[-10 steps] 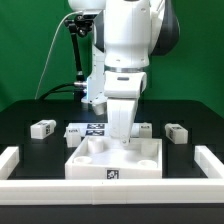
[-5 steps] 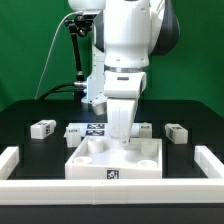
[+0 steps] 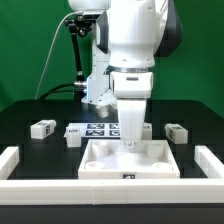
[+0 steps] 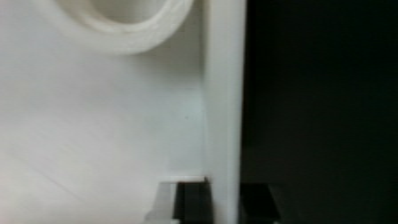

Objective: Assemble one leg

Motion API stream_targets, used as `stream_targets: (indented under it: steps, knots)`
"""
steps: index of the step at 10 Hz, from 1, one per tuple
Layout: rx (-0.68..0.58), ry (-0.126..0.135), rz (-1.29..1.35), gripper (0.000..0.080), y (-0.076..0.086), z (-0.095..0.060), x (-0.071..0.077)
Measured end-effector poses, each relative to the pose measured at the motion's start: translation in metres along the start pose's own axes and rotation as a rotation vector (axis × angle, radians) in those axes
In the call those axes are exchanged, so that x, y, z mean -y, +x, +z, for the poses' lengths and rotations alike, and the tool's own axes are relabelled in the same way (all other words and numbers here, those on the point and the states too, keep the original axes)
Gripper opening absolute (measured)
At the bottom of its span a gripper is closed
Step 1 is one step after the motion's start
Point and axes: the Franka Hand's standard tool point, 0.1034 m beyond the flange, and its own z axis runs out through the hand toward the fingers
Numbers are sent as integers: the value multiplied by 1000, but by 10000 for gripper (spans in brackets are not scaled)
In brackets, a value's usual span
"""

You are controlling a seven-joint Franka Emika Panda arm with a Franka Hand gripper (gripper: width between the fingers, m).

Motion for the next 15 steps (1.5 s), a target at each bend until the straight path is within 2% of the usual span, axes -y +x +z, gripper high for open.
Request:
stream_targets:
  steps: [4, 5, 7, 10, 13, 15]
  knots:
    - [-3, -6, -21, 58, 0, 0, -1]
    - [-5, -12, -35, 58, 6, 0, -4]
    - [-14, -43, -68, 58, 23, -1, -8]
    - [-16, -57, -67, 58, 39, -1, -16]
    - [-16, -59, -40, 58, 50, -2, -19]
    - [-3, -53, -39, 58, 50, -2, -19]
